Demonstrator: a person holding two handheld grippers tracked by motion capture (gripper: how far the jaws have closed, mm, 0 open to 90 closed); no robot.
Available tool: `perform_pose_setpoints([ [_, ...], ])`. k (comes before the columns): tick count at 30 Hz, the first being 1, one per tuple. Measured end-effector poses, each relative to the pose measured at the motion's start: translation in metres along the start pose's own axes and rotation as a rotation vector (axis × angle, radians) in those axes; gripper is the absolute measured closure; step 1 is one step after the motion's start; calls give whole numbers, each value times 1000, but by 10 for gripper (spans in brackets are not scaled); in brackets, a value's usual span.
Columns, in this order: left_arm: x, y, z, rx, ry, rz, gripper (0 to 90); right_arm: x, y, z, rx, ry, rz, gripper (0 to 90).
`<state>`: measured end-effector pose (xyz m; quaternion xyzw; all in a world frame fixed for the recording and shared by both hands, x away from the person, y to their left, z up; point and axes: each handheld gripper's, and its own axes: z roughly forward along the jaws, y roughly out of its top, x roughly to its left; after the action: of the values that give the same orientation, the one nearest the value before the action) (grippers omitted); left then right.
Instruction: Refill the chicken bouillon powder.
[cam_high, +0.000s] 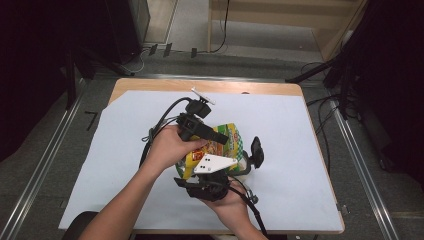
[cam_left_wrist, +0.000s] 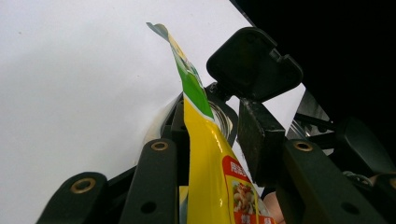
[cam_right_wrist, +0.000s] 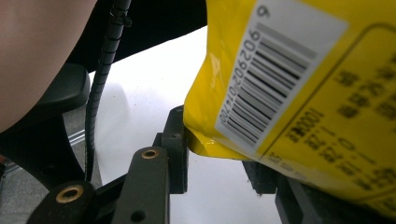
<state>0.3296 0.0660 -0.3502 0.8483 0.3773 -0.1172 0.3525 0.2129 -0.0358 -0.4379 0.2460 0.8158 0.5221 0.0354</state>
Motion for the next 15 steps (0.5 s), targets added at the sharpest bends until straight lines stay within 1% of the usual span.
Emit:
perform_pose_setpoints([
  [15,2,0,0,1,-11,-4,693,1,0,0,1,-4,-2,662],
])
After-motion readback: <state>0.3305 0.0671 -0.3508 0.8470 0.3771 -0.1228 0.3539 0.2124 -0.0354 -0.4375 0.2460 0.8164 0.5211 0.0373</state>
